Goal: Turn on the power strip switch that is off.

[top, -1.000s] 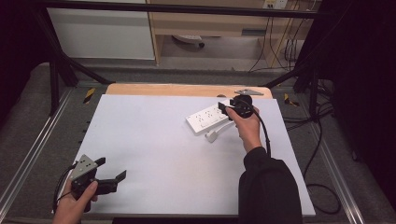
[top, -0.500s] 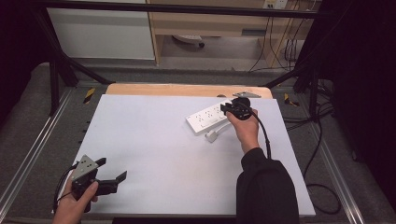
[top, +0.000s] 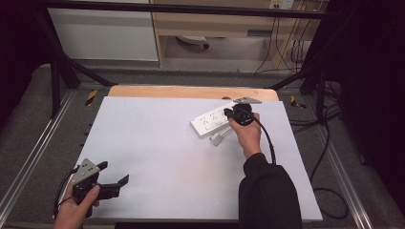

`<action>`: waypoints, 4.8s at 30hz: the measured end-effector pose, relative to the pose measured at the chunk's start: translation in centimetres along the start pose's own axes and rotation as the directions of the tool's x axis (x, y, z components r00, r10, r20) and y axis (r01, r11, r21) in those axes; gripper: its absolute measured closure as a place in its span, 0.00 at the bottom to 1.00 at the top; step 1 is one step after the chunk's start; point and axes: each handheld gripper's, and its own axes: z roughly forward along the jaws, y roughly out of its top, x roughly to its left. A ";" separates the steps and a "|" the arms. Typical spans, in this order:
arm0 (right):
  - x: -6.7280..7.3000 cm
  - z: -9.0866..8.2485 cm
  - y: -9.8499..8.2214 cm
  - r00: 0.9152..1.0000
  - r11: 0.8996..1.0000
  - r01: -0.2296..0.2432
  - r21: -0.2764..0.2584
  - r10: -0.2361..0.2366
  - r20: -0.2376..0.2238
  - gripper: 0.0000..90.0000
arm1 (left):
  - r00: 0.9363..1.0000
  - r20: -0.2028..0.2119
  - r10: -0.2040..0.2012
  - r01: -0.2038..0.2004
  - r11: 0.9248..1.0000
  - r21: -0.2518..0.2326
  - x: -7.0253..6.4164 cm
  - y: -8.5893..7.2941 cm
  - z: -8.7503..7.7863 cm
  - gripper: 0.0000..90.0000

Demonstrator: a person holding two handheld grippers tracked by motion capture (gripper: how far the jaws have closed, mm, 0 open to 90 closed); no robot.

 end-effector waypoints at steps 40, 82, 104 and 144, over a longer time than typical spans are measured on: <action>0.9 1.4 -2.4 1.000 1.000 0.029 0.005 -0.029 0.006 1.00 | 1.000 0.003 -0.004 0.004 1.000 0.000 0.1 0.0 0.0 0.06; 0.5 3.1 -3.4 1.000 1.000 0.007 0.024 -0.008 0.027 1.00 | 1.000 0.011 -0.002 0.002 1.000 0.004 -0.1 -0.1 -0.1 0.06; 0.2 3.0 -3.8 0.999 1.000 0.005 0.027 -0.006 0.037 1.00 | 1.000 0.013 0.000 0.000 1.000 0.007 -0.1 -0.1 0.0 0.06; 1.2 3.5 -3.8 0.999 0.999 0.034 0.003 -0.034 0.019 1.00 | 1.000 0.013 0.000 0.000 1.000 0.005 -0.1 -0.1 -0.1 0.06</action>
